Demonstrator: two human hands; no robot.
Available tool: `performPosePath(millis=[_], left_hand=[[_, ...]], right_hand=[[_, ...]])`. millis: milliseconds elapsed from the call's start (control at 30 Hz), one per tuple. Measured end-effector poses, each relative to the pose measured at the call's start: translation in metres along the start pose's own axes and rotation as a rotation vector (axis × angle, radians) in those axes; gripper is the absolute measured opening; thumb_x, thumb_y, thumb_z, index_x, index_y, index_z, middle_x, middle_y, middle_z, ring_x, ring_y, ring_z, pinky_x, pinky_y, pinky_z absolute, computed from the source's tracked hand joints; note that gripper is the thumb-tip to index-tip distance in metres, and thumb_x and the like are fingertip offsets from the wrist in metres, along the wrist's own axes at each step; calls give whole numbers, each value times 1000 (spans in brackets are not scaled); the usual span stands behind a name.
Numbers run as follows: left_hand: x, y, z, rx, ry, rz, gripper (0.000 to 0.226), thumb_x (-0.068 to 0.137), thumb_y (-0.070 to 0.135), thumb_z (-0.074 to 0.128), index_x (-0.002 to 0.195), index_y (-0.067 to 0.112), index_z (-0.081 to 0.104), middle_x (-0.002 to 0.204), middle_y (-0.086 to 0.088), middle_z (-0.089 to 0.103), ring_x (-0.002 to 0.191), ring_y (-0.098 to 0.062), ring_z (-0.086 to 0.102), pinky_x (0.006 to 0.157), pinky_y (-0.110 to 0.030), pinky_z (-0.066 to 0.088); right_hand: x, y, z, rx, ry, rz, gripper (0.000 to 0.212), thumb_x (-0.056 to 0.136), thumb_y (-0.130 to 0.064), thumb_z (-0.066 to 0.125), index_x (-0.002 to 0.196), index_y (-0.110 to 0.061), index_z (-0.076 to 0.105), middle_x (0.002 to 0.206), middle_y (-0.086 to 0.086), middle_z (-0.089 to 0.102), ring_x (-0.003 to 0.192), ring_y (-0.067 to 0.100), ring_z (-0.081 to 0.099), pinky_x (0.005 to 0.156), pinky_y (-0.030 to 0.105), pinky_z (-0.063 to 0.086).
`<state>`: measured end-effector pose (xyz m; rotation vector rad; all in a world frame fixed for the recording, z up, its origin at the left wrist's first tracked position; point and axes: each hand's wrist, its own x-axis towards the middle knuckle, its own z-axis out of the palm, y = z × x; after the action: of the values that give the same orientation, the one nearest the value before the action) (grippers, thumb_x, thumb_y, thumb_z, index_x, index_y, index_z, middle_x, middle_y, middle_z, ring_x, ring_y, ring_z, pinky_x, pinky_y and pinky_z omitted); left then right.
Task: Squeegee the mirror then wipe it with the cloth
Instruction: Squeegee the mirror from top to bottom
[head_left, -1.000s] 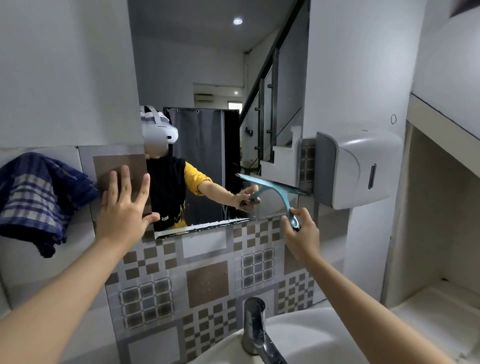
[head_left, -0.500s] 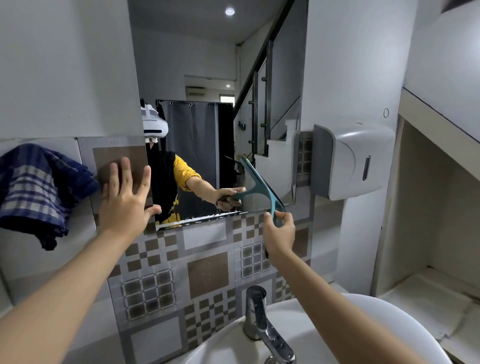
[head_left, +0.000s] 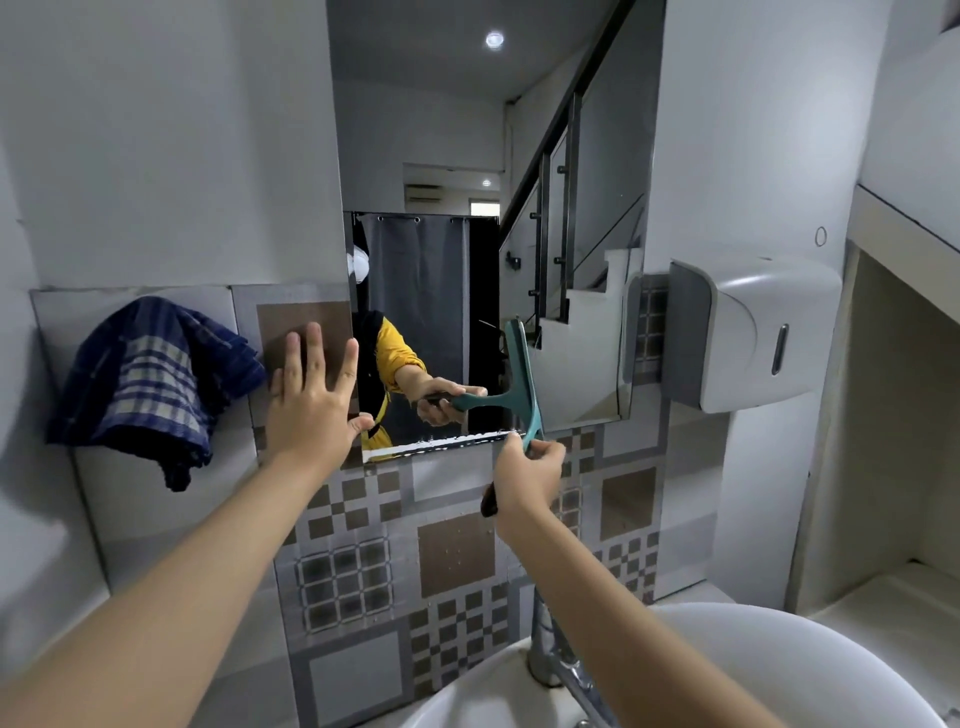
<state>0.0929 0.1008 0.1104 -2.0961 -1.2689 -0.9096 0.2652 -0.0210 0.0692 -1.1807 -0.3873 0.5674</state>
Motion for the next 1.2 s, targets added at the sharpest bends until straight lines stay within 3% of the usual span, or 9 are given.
performPosePath(millis=[267, 467, 667, 833, 967, 1200], left_hand=[[-2, -3, -4, -27, -5, 14, 99, 70, 48, 71, 147, 20, 14, 155, -21, 2, 141, -42, 4, 106, -59, 27], [-5, -9, -5, -31, 7, 47, 96, 71, 46, 71, 146, 23, 16, 155, -20, 5, 141, -41, 6, 106, -57, 27], [-5, -14, -4, -34, 12, 75, 96, 70, 48, 71, 146, 23, 17, 155, -17, 3, 142, -38, 2, 106, -55, 28], [-12, -28, 0, 11, -45, 97, 106, 64, 45, 78, 146, 22, 14, 156, -11, -5, 142, -33, -2, 95, -56, 43], [-15, -32, 1, 21, -67, 104, 107, 64, 41, 80, 147, 21, 14, 156, -10, -7, 143, -32, -3, 94, -55, 45], [-24, -45, 3, 29, -106, 115, 113, 63, 37, 80, 147, 20, 6, 155, -6, -14, 143, -28, -5, 98, -53, 44]], right_hand=[[-43, 8, 34, 36, 3, 30, 15, 96, -23, 51, 105, -16, 41, 100, 9, 58, 69, 14, 56, 50, 22, 42], [-69, 15, 59, 72, -5, 67, 15, 96, -22, 51, 106, -19, 40, 84, -4, 49, 72, 15, 58, 57, 27, 50], [-95, 21, 84, 128, -68, 74, 16, 95, -20, 53, 102, -22, 38, 83, -9, 47, 75, 11, 59, 57, 20, 49], [-101, 28, 89, 129, -79, 58, 18, 95, -21, 55, 103, -23, 39, 86, -10, 49, 77, 10, 60, 57, 17, 48], [-108, 39, 90, 82, -100, -9, 18, 94, -22, 56, 102, -22, 40, 89, -5, 55, 77, 12, 62, 57, 19, 51], [-111, 60, 79, -34, -182, -111, 17, 95, -22, 53, 106, -20, 41, 85, 2, 60, 61, 7, 58, 45, 10, 43]])
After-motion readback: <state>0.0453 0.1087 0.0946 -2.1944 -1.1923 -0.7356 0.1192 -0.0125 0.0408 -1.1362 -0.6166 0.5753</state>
